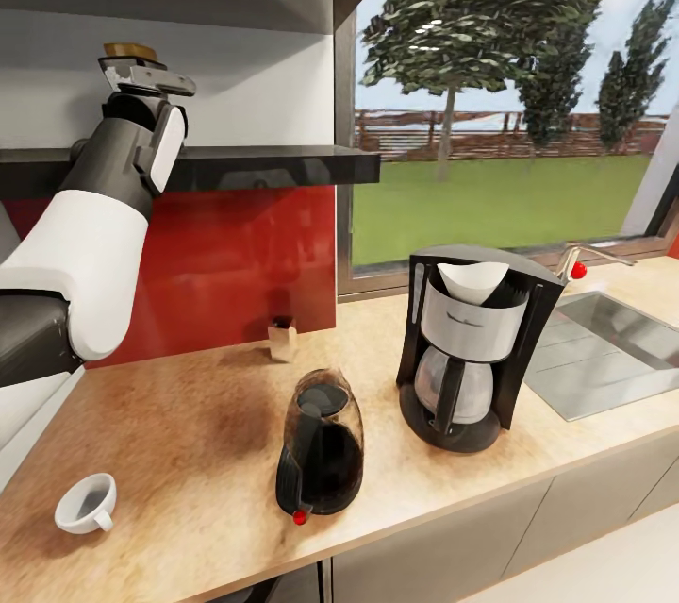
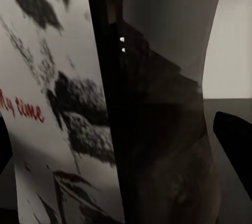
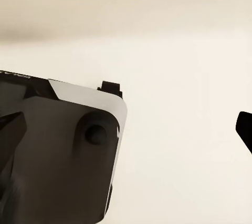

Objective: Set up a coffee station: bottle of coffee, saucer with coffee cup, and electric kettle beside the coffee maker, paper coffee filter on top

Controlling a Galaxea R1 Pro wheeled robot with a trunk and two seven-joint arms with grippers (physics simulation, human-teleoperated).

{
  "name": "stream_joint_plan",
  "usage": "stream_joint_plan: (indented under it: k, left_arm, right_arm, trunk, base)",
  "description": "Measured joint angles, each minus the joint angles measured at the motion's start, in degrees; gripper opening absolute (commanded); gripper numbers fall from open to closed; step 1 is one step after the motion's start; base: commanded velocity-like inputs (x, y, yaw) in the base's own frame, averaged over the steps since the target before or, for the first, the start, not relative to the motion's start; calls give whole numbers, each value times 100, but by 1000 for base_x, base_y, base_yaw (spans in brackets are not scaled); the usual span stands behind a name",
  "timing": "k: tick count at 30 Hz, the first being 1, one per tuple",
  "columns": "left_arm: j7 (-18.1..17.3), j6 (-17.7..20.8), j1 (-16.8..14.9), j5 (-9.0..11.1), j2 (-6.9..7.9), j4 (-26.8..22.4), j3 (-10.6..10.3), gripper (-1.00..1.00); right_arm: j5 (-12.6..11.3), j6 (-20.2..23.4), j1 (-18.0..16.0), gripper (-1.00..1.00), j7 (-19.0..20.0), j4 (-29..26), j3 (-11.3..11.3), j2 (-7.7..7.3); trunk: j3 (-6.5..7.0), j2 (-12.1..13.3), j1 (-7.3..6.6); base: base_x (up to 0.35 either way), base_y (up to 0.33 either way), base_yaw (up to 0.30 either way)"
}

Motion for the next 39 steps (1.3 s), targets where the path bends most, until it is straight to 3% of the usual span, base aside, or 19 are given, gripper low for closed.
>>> stream_joint_plan:
  k: [15, 21, 29, 39]
  left_arm:
    - [1, -6, 0, -1, 0, -15, 2, -100]
    - [2, 23, 0, -4, -31, -278, -53, -100]
    - [-3, 306, -1, 1, -48, -410, -59, -100]
    - [-7, 323, 1, 15, -43, -428, -41, -100]
  right_arm:
    - [0, 0, 0, 100, -1, 2, -7, 0]
    - [0, 0, 0, 100, -1, 2, -2, 0]
    - [0, -12, 0, 100, -9, 1, -6, 2]
    - [-14, -16, 0, 100, 5, -9, -6, 41]
  trunk:
    - [0, 0, 0]
    - [0, 0, 0]
    - [0, 1, 3]
    - [0, 1, 3]
  base:
    - [0, 0, 0]
    - [-23, 0, 0]
    - [-294, -82, 0]
    - [-295, -193, -4]
